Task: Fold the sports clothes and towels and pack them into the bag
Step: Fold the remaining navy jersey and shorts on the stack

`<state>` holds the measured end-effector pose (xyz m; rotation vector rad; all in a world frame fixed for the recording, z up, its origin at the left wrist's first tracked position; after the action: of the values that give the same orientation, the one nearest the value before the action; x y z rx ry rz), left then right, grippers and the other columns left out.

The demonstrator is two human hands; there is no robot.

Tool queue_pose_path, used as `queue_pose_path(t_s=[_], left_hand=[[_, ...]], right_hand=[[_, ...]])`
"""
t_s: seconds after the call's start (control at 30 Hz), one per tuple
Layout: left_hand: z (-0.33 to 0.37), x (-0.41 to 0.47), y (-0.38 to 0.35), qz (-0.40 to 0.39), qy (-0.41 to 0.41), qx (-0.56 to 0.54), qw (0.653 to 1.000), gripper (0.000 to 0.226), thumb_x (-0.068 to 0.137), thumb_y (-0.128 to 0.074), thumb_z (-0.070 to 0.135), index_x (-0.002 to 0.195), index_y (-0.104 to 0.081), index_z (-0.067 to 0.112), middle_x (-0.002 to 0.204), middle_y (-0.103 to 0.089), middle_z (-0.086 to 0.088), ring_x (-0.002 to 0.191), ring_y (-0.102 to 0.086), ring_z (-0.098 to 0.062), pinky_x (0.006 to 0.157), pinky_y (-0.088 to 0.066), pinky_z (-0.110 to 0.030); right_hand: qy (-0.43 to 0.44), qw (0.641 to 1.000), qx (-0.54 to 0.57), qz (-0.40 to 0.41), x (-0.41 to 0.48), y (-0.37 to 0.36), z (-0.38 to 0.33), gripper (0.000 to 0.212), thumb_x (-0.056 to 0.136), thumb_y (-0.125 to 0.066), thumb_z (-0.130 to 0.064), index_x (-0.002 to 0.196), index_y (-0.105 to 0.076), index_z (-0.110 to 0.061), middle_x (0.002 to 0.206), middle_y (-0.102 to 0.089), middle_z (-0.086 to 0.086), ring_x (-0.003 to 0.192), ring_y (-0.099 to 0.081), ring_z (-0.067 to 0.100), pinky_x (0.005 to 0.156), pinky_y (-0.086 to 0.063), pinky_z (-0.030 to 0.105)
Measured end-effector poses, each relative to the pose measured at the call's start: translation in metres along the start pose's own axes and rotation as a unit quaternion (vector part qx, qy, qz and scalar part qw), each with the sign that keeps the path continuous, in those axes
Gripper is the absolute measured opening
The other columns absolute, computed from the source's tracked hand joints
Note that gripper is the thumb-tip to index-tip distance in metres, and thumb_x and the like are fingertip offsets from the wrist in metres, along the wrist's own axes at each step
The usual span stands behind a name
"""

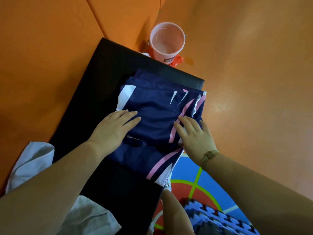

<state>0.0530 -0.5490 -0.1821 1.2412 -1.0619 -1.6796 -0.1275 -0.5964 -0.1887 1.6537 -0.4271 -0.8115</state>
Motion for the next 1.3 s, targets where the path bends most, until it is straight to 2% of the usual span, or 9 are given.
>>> queue_pose_path(t_s=[0.2, 0.37, 0.5, 0.63, 0.73, 0.9, 1.1, 1.2, 1.3], left_hand=[[-0.013, -0.001, 0.005, 0.004, -0.024, -0.083, 0.996, 0.071, 0.067, -0.075, -0.007, 0.132, -0.054, 0.011, 0.14, -0.05, -0.005, 0.126, -0.05, -0.029, 0.105, -0.039, -0.042], [-0.022, 0.001, 0.017, 0.004, 0.039, -0.176, 0.984, 0.048, 0.089, -0.058, 0.005, 0.136, -0.05, 0.017, 0.145, -0.044, 0.003, 0.135, -0.039, -0.017, 0.111, -0.022, -0.026], [-0.024, -0.009, 0.04, 0.02, 0.101, -0.237, 0.966, 0.038, 0.092, -0.057, 0.014, 0.129, -0.056, 0.019, 0.132, -0.057, 0.002, 0.12, -0.051, -0.021, 0.1, -0.038, -0.032], [-0.012, -0.033, 0.047, -0.011, 0.095, -0.264, 0.96, 0.025, 0.092, -0.057, 0.019, 0.115, -0.062, 0.022, 0.11, -0.066, 0.001, 0.099, -0.06, -0.023, 0.087, -0.047, -0.041], [-0.005, -0.06, 0.045, -0.041, 0.107, -0.278, 0.954, 0.017, 0.091, -0.057, 0.028, 0.107, -0.061, 0.033, 0.095, -0.067, 0.009, 0.084, -0.061, -0.013, 0.079, -0.05, -0.037], [-0.007, -0.109, 0.042, -0.064, 0.181, -0.409, 0.892, 0.019, 0.081, -0.073, 0.028, 0.093, -0.066, 0.041, 0.088, -0.07, 0.015, 0.081, -0.064, 0.0, 0.072, -0.048, -0.016], [-0.019, -0.124, 0.042, -0.018, 0.249, -0.515, 0.82, 0.024, 0.073, -0.08, 0.019, 0.092, -0.069, 0.03, 0.086, -0.072, 0.011, 0.082, -0.066, 0.0, 0.072, -0.049, -0.021], [-0.028, -0.114, 0.031, 0.012, 0.294, -0.489, 0.821, 0.023, 0.074, -0.079, 0.022, 0.091, -0.065, 0.029, 0.084, -0.069, 0.01, 0.078, -0.063, -0.001, 0.064, -0.045, -0.017], [-0.021, -0.102, 0.012, 0.012, 0.312, -0.468, 0.827, 0.031, 0.078, -0.076, 0.023, 0.106, -0.063, 0.02, 0.092, -0.064, 0.008, 0.078, -0.056, 0.0, 0.06, -0.039, -0.014]], right_hand=[[0.036, 0.997, 0.074, 0.008, 0.002, 0.004, 0.009, 0.07, 0.056, -0.087, -0.017, 0.12, -0.061, -0.009, 0.126, -0.061, 0.009, 0.112, -0.061, 0.028, 0.081, -0.053, 0.043], [0.025, 0.993, 0.116, 0.016, 0.004, 0.027, 0.016, 0.053, 0.07, -0.072, 0.0, 0.121, -0.06, -0.009, 0.12, -0.065, 0.01, 0.108, -0.063, 0.033, 0.085, -0.051, 0.046], [-0.017, 0.985, 0.172, -0.018, 0.001, 0.041, 0.021, 0.042, 0.091, -0.051, -0.014, 0.133, -0.048, -0.015, 0.123, -0.061, 0.01, 0.106, -0.056, 0.037, 0.089, -0.042, 0.038], [-0.014, 0.98, 0.193, -0.041, -0.021, 0.051, 0.008, 0.034, 0.094, -0.05, -0.022, 0.127, -0.047, -0.014, 0.104, -0.066, 0.013, 0.088, -0.058, 0.038, 0.072, -0.038, 0.034], [-0.013, 0.976, 0.2, -0.09, -0.047, 0.052, -0.006, 0.032, 0.093, -0.051, -0.028, 0.123, -0.046, -0.017, 0.094, -0.066, 0.012, 0.082, -0.059, 0.037, 0.066, -0.039, 0.035], [-0.066, 0.905, 0.371, -0.198, -0.087, 0.045, -0.026, 0.024, 0.084, -0.062, -0.023, 0.107, -0.056, -0.03, 0.092, -0.066, -0.003, 0.082, -0.061, 0.019, 0.076, -0.05, 0.037], [-0.184, 0.794, 0.553, -0.175, -0.103, 0.025, -0.023, 0.016, 0.079, -0.072, -0.018, 0.089, -0.064, -0.027, 0.091, -0.07, 0.0, 0.085, -0.066, 0.022, 0.084, -0.053, 0.043], [-0.24, 0.785, 0.556, -0.133, -0.098, 0.009, -0.017, 0.015, 0.082, -0.069, -0.012, 0.087, -0.061, -0.023, 0.085, -0.067, -0.002, 0.076, -0.062, 0.016, 0.075, -0.053, 0.034], [-0.291, 0.798, 0.519, -0.096, -0.094, -0.007, -0.01, 0.012, 0.084, -0.067, -0.015, 0.091, -0.059, -0.019, 0.081, -0.064, -0.004, 0.074, -0.059, 0.017, 0.067, -0.049, 0.027]])
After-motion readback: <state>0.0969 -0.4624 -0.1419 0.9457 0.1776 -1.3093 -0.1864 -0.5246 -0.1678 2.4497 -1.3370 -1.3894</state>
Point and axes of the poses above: each hand's wrist, its own x-axis towards the middle knuckle, its own y-axis out of the back of the hand, z = x × y, the point moved 10 cm from there along x, towards the middle knuckle
